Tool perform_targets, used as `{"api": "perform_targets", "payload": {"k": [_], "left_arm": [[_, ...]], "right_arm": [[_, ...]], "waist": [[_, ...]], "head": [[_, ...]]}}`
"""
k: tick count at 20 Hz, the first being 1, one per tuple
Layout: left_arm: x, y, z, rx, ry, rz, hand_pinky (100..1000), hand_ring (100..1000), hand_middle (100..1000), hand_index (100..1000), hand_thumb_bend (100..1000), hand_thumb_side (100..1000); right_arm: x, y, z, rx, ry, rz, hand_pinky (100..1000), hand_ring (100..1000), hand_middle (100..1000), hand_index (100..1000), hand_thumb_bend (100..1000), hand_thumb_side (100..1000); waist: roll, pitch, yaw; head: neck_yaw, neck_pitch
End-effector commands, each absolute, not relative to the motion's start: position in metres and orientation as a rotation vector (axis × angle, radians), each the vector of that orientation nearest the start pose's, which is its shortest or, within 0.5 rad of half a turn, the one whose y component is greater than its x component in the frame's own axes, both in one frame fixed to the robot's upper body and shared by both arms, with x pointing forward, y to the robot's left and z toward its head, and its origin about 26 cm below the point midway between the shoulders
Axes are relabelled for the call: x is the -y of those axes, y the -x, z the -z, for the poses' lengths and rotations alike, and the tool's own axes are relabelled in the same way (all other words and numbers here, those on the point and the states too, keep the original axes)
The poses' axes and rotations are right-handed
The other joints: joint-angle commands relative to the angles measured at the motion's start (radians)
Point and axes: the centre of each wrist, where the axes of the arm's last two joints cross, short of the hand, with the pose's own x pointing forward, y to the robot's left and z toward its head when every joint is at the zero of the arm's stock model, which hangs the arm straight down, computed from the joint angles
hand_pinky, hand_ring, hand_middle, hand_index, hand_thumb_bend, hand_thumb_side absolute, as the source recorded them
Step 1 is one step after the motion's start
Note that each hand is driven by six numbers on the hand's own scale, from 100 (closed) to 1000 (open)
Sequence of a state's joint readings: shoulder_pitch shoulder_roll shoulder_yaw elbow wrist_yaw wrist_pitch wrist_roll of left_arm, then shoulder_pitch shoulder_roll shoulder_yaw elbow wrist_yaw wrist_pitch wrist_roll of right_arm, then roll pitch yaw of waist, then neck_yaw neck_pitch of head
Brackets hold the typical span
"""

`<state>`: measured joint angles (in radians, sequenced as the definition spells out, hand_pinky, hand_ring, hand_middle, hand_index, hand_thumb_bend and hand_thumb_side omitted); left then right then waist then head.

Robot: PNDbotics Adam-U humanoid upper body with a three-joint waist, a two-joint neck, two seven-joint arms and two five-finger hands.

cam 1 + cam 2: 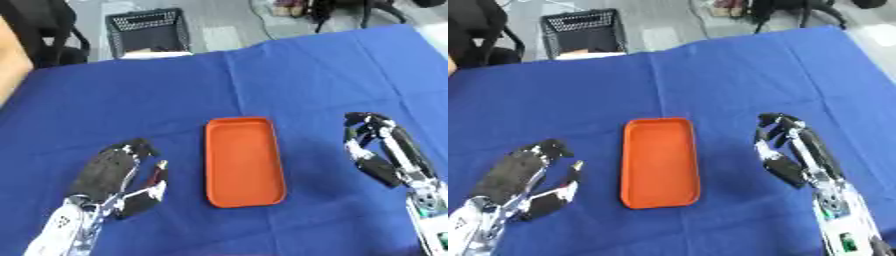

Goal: Pick up objects on the table and place them in the box.

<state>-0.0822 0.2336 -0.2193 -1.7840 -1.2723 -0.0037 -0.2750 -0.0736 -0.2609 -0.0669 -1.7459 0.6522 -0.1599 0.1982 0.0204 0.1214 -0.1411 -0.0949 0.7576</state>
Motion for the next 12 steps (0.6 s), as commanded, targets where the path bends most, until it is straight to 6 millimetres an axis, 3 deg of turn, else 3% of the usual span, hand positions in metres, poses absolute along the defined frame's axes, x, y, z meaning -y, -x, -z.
{"api": "perform_targets", "payload": {"k": [1, 12], "left_arm": [[-0.2214, -0.2835, -0.0668, 1.401, -0.986, 1.436, 817, 838, 836, 814, 227, 587], [-0.2240, -0.2801, -0.0585, 1.348, -1.012, 1.426, 805, 833, 827, 721, 181, 578]], "right_arm": [[0.3078, -0.2930, -0.0804, 1.736, 0.676, -0.902, 492, 592, 689, 845, 100, 691], [0.3075, -0.2932, -0.0806, 1.737, 0.676, -0.900, 492, 592, 688, 845, 100, 691]], "waist": [[0.000, -0.012, -0.002], [0.001, -0.013, -0.002]], "head": [[-0.020, -0.009], [-0.023, -0.009]]}}
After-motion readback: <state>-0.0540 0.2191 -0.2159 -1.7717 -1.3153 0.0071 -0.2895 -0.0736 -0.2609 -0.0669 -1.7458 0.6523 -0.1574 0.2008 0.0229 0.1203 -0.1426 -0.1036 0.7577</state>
